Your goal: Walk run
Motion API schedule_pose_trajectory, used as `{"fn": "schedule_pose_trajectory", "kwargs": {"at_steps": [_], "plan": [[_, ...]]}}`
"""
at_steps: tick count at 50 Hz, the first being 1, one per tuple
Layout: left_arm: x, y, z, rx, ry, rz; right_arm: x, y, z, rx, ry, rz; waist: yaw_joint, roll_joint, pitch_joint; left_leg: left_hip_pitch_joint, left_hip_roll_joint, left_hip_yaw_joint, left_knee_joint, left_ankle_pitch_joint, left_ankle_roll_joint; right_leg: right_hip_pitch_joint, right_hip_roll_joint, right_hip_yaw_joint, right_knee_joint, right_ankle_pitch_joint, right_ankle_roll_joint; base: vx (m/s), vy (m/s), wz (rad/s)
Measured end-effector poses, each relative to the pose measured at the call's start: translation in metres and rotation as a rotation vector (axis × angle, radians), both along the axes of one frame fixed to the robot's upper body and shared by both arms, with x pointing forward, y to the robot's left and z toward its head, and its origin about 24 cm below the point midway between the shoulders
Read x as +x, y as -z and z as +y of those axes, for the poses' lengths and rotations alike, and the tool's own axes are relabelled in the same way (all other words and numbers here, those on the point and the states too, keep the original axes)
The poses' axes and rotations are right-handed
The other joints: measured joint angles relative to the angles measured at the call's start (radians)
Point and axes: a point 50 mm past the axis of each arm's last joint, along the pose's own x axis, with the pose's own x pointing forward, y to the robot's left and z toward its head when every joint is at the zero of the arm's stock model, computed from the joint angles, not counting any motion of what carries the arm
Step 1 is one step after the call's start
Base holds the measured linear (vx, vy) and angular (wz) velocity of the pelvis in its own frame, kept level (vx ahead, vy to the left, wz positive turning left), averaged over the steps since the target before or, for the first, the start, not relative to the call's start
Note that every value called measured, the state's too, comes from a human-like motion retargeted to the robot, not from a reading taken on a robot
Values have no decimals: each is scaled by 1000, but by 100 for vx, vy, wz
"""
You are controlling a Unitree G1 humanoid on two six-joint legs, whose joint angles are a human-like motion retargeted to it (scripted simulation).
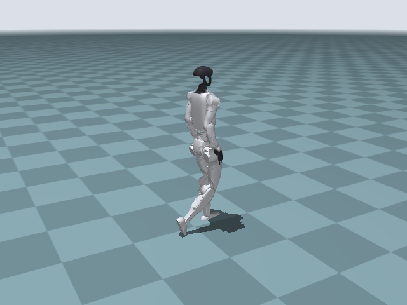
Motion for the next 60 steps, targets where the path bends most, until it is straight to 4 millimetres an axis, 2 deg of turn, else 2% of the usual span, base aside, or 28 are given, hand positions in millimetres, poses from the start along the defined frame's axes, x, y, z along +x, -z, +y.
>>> {"fn": "schedule_pose_trajectory", "kwargs": {"at_steps": [2, 4, 6, 9, 12, 15, 17, 18, 19, 20, 22, 25, 26, 28, 30, 32, 36, 42, 43, 45, 47, 50, 52, 53, 55, 57, 58, 60], "plan": [[-5, 2, -1, -2, 31, 55, 13, -6, -6, -31, 18, -101, -31, 27, 15, 64, -17, -13, -39, -14, -9, -71, 41, 23, -37, -87, 30, 114, -3, 56], [-8, 3, -6, -24, 66, 72, 25, -15, -10, -48, 62, -232, -96, 56, 31, 133, -29, -13, -85, -22, -20, -150, 22, 4, -105, -187, 58, 89, 2, 136], [-13, 3, -12, -54, 92, 69, 33, -24, -13, -48, 95, -348, -156, 70, 44, 196, -58, -22, -113, -42, -18, -216, -41, -32, -218, -258, 64, 70, 0, 119], [-22, 5, -18, -73, 112, 72, 38, -33, -14, -46, 113, -441, -210, 42, 65, 298, -132, -35, -136, -87, 0, -262, -166, -105, -457, -275, 55, 105, -18, 54], [-31, 7, -17, -59, 127, 123, 36, -30, -7, -30, 94, -403, -242, 18, 87, 406, -173, -53, -150, -136, 3, -300, -227, -129, -681, -333, 32, 109, -34, 29], [-37, 9, -17, -57, 72, 193, 33, -21, 0, -18, 37, -281, -223, 20, 68, 476, -171, -36, -161, -168, -22, -352, -195, -61, -886, -371, 23, 100, -31, -29], [-41, 10, -19, -61, 44, 204, 31, -19, -2, -24, 34, -240, -230, 31, 51, 509, -171, -42, -140, -156, -53, -360, -195, -82, -873, -358, -14, 102, -29, 3], [-43, 11, -20, -60, 42, 205, 32, -20, 0, -4, 45, -239, -237, 43, 41, 519, -166, -48, -124, -128, -75, -358, -187, -83, -832, -324, -82, 125, -39, 50], [-46, 11, -20, -53, 51, 208, 33, -21, 0, 18, 72, -243, -253, 58, 31, 528, -153, -65, -98, -76, -108, -356, -197, -138, -793, -291, -111, 121, -38, 85], [-49, 12, -21, -45, 64, 212, 35, -22, -1, 40, 107, -250, -273, 75, 22, 535, -137, -89, -68, -12, -146, -355, -216, -220, -754, -260, -121, 120, -43, 95], [-55, 13, -21, -34, 55, 231, 36, -23, -2, 73, 163, -264, -290, 95, 5, 525, -116, -139, 27, 234, -244, -319, -193, -126, -698, -232, -124, 142, -60, 42], [-54, 13, -27, -58, 9, 227, 38, -23, -10, 66, 155, -252, -275, 84, -5, 418, -145, -183, 304, 591, -383, -280, -154, 66, -607, -346, -176, 109, -38, -20], [-50, 12, -26, -63, 15, 205, 37, -22, -12, 45, 116, -232, -275, 97, 14, 358, -99, -168, 482, 611, -383, -237, -156, -46, -591, -371, -186, 103, -40, -20], [-39, 9, -21, -63, 55, 143, 36, -19, -16, -1, 18, -189, -281, 58, 11, 262, -109, -164, 629, 624, -342, -164, -190, -101, -614, -397, -195, 112, -61, -7], [-28, 6, -13, -31, 105, 70, 31, -15, -18, -38, -94, -127, -273, 3, -4, 170, -73, -66, 697, 501, -216, -103, -196, -81, -645, -421, -203, 79, -48, -21], [-20, 4, -11, -18, 80, -12, 26, -11, -17, -52, -178, -76, -239, -24, 1, 63, -55, -34, 720, 395, -129, -47, -165, -47, -677, -428, -216, 93, -41, -97], [-4, -3, -21, -102, -68, -159, 21, -10, -14, -48, -227, -79, -140, -83, 19, -106, -86, 7, 536, 229, -18, 55, -128, 29, -729, -436, -244, 98, -33, -145], [12, -11, -26, -80, 15, -256, 13, -9, -11, -22, -224, -87, -8, -74, 51, -200, -106, 72, -44, 148, 77, 221, -56, 83, -751, -504, -277, 112, -16, -113], [12, -10, -27, -63, 53, -247, 9, -7, -10, -15, -222, -65, 9, -79, 53, -212, -128, 64, -121, 110, 54, 246, -58, 96, -746, -511, -277, 130, -9, -38], [13, -8, -26, -23, 114, -205, 1, -3, -3, 11, -206, -10, 2, -76, 49, -216, -167, 55, -244, 22, -46, 286, -34, 47, -738, -494, -277, 106, -20, 14], [16, -8, -23, -24, 92, -164, -8, 0, 5, 57, -186, 52, 28, -95, 41, -196, -166, 117, -234, -6, -37, 322, -32, 34, -709, -415, -234, 122, -23, -29], [24, -9, -25, -114, -47, -168, -18, 3, 13, 133, -149, 129, 124, -139, 15, -178, -134, 193, -135, 32, 71, 358, -83, 8, -631, -155, -84, 129, -18, -135], [25, -10, -24, -156, -115, -180, -17, 3, 10, 141, -100, 140, 147, -151, -2, -167, -159, 57, -74, 110, 76, 340, -91, 20, -491, 46, 73, 139, -12, -68], [23, -10, -24, -176, -128, -164, -15, 3, 8, 134, -87, 129, 116, -164, -4, -167, -206, -64, -24, 103, 84, 297, -86, 34, -342, 95, 137, 158, -18, 56], [15, -7, -16, -165, -96, -88, -9, 3, 3, 97, -92, 101, 39, -202, 4, -148, -308, -150, 75, 21, 84, 182, -89, 37, 20, 111, 242, 143, -28, 94], [14, -5, 1, -75, -5, -11, 5, 1, 0, 69, -123, 52, 13, -133, -17, -67, -159, 6, 71, -15, 72, 101, 3, 50, 52, 108, 232, 111, -22, 15], [12, -4, 5, -31, 49, 25, 10, 0, -3, 53, -133, 30, 5, -73, -31, -25, -102, 8, 37, -21, 67, 55, 54, 42, 6, 99, 204, 114, -6, -6], [4, 0, 6, 17, 141, 92, 15, -2, -11, 12, -142, -12, 4, -15, -39, 51, -104, -44, -14, -44, 66, -29, 57, 38, -26, 10, 126, 99, -1, -2]]}}
